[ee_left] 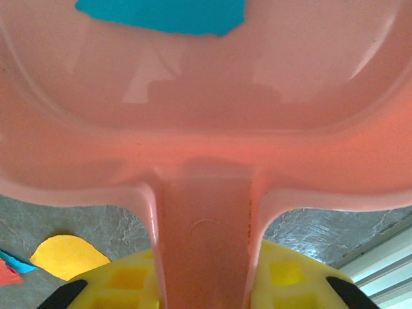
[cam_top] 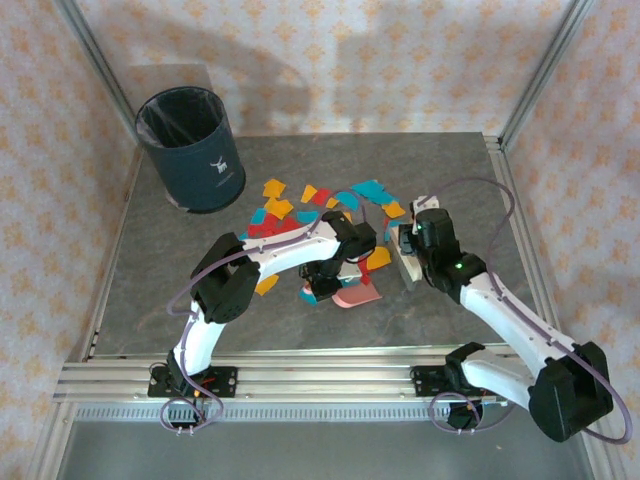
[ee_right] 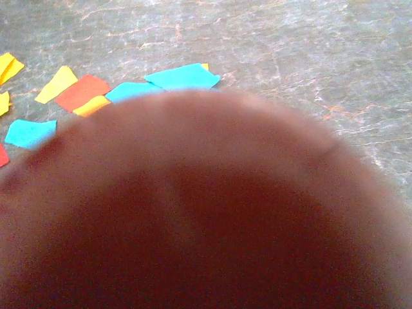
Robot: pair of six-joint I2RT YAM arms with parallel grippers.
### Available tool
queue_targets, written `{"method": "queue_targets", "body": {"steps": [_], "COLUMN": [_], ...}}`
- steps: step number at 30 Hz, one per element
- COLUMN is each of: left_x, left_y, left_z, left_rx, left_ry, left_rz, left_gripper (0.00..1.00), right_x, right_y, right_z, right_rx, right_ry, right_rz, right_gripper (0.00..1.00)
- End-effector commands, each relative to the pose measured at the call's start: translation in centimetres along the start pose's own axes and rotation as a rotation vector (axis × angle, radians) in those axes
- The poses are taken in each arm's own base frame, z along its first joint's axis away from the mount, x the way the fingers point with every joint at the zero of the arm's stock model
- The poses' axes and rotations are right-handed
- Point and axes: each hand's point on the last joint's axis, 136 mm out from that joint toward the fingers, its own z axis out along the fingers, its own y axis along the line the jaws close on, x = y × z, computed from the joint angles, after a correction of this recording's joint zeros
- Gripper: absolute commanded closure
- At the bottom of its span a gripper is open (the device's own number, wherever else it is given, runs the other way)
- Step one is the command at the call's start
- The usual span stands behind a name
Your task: Sweep away the paper scraps from the table
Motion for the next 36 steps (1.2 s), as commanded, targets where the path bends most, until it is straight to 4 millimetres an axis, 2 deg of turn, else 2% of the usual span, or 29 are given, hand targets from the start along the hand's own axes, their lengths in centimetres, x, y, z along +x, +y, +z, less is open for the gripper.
{"method": "queue_targets", "body": {"steps": [1,10,19,27,36], "left_x": [0.6,0.4,-0.1,-0.7,-0.6], "left_y": [0.3,0.4,0.4,0.4,0.2], "left_z": [0.2,0.2,0.2,0.3,0.2], "left_rx": [-0.005,-0.011,-0.01,-0.004,0.001], "left_ry": [0.014,0.009,-0.002,-0.027,-0.051], "left_rz": [-0.009,-0.005,-0.005,-0.007,-0.005], "left_gripper": [1.0,1.0,1.0,1.0,1.0], "right_x": [-0.5,2.0,3.1,2.6,1.1], "right_y": [1.2,3.2,5.1,6.2,4.9], "right_z": [0.2,-0.2,-1.6,-3.2,-4.4], "right_rx": [-0.056,-0.183,-0.316,-0.39,-0.326], "right_ry": [-0.019,0.089,0.139,0.138,0.066], "right_rz": [-0.031,-0.083,-0.063,-0.042,-0.014], "right_gripper": [1.0,1.0,1.0,1.0,1.0]}}
